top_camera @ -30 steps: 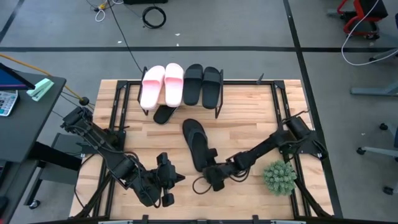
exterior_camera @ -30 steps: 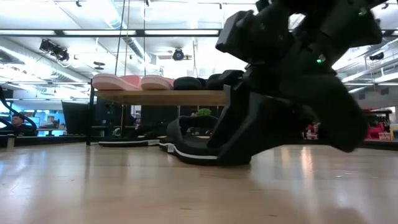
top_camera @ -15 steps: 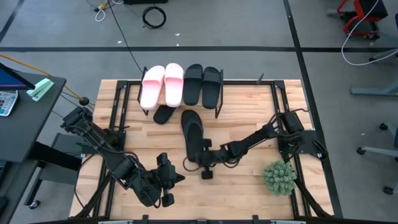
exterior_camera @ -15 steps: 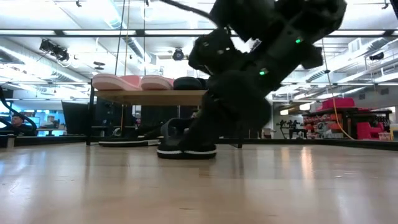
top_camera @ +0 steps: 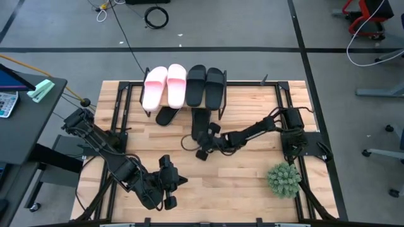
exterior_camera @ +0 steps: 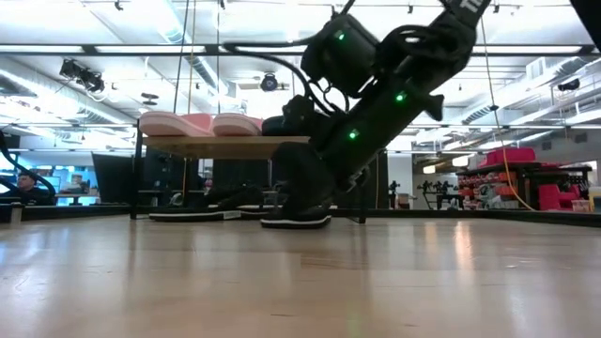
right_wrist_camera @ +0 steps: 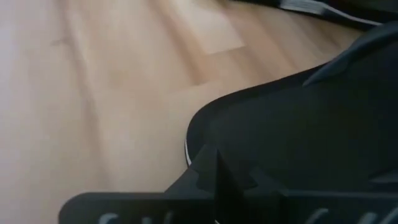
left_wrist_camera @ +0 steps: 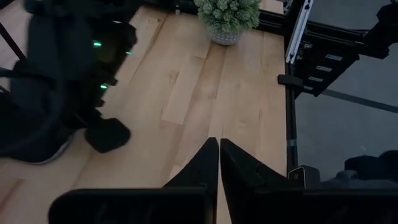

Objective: Pick and place slides into the shelf
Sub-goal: Put the black slipper under the shelf

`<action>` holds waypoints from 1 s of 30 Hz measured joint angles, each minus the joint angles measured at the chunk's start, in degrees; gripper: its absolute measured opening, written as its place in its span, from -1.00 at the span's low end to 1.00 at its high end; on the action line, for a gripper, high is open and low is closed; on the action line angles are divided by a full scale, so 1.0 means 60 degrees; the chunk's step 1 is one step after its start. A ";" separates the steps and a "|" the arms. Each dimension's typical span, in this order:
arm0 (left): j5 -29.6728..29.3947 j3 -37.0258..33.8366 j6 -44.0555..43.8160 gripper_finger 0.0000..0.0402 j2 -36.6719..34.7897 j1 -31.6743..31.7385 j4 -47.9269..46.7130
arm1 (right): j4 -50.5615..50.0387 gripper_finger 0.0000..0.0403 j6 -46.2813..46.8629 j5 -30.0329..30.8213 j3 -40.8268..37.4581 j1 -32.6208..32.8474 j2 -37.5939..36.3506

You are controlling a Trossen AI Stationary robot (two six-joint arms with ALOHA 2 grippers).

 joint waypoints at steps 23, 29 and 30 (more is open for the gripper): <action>0.0000 0.0000 0.0051 -0.96 0.0000 -0.0321 -0.0015 | -0.3197 -0.99 0.0110 0.0234 -0.0051 -0.0902 -0.1096; 0.0000 0.0000 -0.0118 -0.94 0.0000 -0.0321 -0.0011 | -0.4205 -0.95 0.0015 0.0213 -0.0066 -0.0899 -0.1506; 0.0000 0.0000 -0.0113 -0.92 0.0000 -0.0321 -0.0011 | -0.4082 -0.94 -0.0037 0.0211 -0.0076 -0.0868 -0.1543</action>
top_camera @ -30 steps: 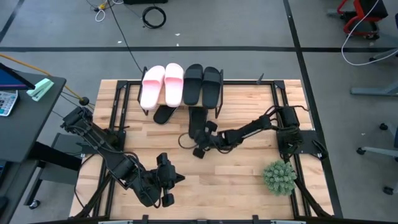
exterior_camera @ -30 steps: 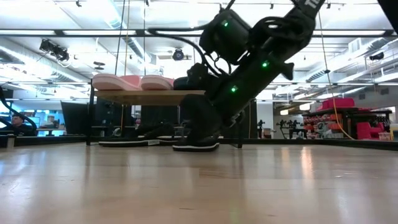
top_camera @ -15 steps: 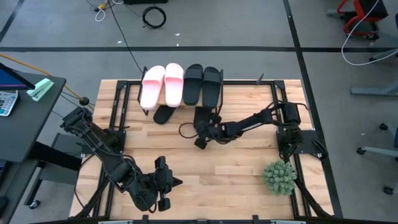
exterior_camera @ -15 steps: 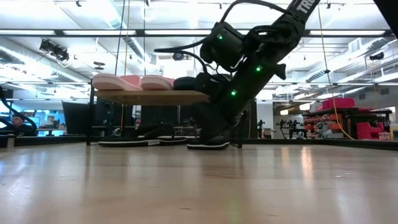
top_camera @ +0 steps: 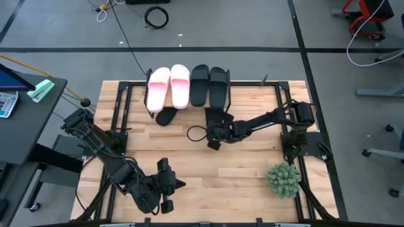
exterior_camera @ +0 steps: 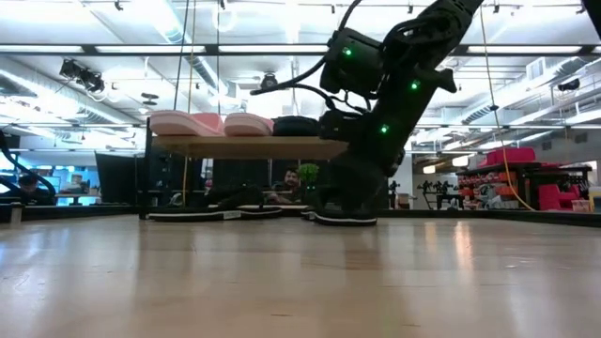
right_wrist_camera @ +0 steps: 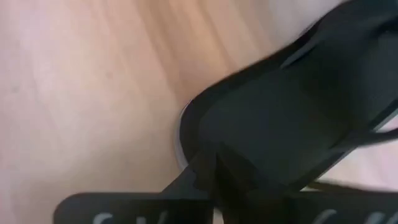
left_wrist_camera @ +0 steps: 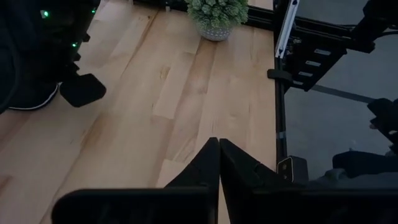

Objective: Pick and place slides into the shelf
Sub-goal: Put the black slipper under the shelf, then adjust the black slipper

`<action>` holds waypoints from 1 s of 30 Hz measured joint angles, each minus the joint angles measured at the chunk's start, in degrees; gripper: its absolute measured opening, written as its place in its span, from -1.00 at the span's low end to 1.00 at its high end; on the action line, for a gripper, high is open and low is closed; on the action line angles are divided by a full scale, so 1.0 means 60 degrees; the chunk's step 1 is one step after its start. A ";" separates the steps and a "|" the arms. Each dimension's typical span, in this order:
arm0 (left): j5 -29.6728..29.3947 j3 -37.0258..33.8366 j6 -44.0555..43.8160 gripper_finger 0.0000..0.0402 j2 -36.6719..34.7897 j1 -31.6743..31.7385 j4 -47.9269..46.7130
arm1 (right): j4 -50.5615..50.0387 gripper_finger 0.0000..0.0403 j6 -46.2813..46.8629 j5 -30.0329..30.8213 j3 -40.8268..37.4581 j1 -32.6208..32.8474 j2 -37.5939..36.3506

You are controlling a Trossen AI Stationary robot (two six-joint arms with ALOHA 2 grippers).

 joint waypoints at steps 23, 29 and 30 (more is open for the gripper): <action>-0.0783 -0.0347 -0.4129 -0.97 0.0282 0.1205 -0.4944 | 0.0922 -0.73 0.0413 -0.2665 0.0031 0.3482 -0.2078; -0.0602 -0.1850 -0.5524 -0.97 0.0102 0.2949 -0.5328 | 0.0832 -0.80 0.0145 -0.1467 0.0036 0.4938 -0.3586; -0.0376 -0.2157 -0.5286 -0.97 0.0102 0.3257 -0.4974 | 0.0788 -0.81 0.0055 -0.1149 0.0036 0.5135 -0.3871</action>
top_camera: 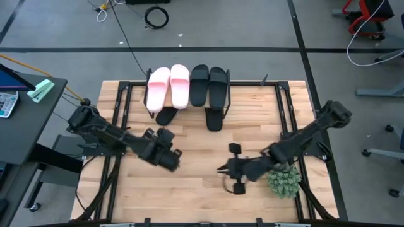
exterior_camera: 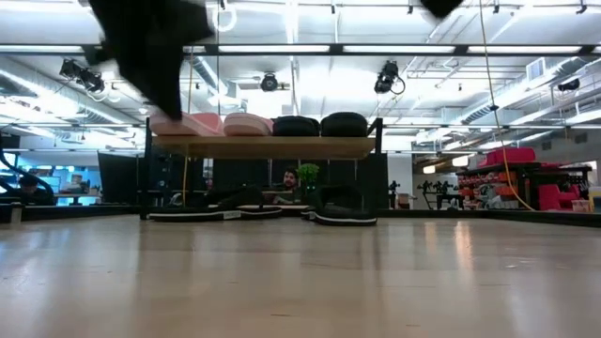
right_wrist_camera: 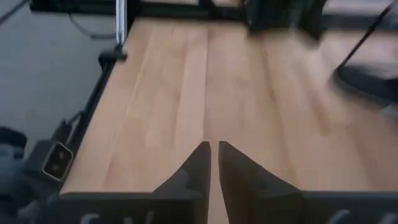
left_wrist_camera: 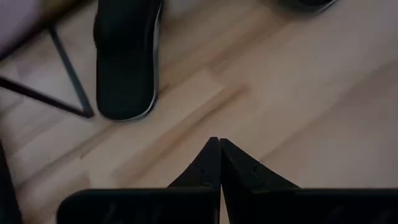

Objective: Pick and place slides into the shelf
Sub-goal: Adjust the black slipper

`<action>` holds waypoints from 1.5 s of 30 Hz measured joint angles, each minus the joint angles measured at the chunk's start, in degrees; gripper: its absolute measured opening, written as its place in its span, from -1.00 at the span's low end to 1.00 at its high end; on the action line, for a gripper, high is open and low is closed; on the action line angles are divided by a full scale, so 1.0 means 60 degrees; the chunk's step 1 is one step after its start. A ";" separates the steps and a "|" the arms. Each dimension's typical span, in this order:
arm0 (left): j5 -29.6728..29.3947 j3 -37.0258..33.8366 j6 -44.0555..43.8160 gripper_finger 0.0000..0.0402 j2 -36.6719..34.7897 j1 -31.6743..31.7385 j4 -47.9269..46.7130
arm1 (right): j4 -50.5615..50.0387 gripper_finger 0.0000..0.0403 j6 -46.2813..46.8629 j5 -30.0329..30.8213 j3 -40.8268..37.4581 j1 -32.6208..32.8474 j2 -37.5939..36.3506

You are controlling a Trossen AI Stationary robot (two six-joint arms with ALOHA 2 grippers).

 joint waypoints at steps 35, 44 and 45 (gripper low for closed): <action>0.1279 -0.3739 0.4282 -0.98 -0.0113 0.5284 0.5237 | -0.1366 -0.84 0.0444 0.3142 0.0018 0.1661 -0.1387; 0.0989 -0.4866 0.3159 -0.98 -0.0168 0.5188 0.6346 | -0.1359 -0.84 0.0438 0.3135 0.0018 0.1661 -0.1383; 0.0925 -0.5014 0.3091 -0.98 -0.0168 0.5103 0.6599 | -0.1359 -0.84 0.0426 0.3131 0.0018 0.1661 -0.1383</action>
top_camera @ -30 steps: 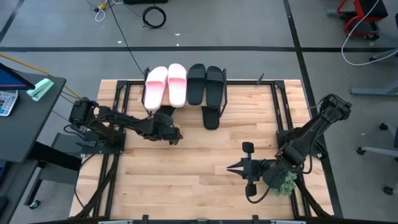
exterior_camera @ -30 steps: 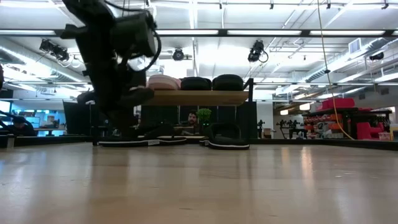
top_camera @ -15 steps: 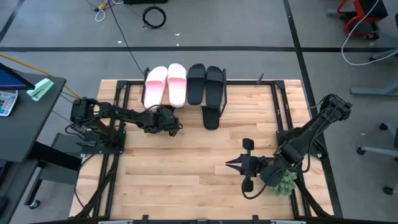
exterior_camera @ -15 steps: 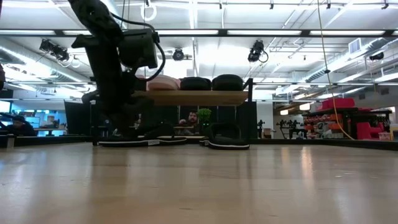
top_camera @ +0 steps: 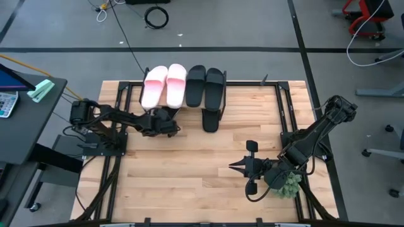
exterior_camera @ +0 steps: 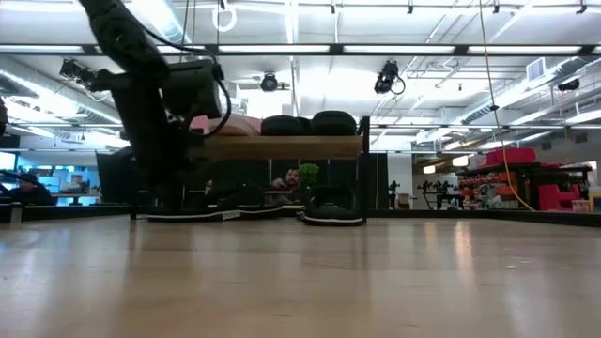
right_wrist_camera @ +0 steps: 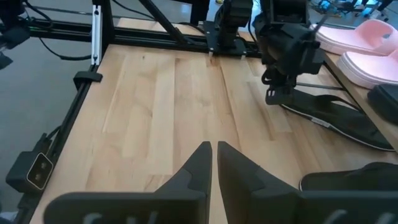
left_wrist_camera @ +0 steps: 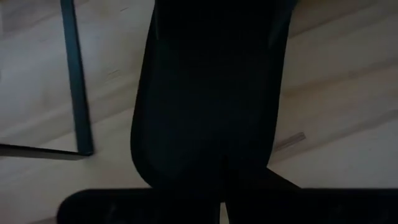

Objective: Pick and place slides into the shelf
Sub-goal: Adjust the black slipper

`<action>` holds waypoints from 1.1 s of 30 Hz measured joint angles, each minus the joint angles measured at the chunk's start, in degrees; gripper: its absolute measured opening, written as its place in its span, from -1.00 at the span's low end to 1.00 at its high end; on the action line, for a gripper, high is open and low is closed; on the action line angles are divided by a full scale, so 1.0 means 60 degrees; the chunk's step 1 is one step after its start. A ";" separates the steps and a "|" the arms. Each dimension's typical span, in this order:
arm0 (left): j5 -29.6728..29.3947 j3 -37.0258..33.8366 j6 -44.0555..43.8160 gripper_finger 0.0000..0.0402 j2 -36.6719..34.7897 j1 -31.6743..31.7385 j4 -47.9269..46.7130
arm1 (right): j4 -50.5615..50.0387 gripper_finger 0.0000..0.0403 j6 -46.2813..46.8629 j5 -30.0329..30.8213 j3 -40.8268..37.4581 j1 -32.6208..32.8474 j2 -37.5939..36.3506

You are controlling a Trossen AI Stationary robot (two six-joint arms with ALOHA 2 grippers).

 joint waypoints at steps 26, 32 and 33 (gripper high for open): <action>0.1248 0.0056 0.0690 -0.98 0.0096 -0.0941 0.3978 | 0.0000 -0.86 -0.0094 0.0131 0.0000 0.0000 0.0004; 0.0913 0.0091 0.0164 -0.98 0.0920 -0.1155 0.4190 | 0.0000 -0.87 -0.0091 0.0131 0.0000 0.0000 0.0004; 0.0839 0.0093 0.0148 -0.98 0.1055 -0.1194 0.4308 | -0.0001 -0.88 -0.0095 0.0132 0.0000 0.0000 0.0004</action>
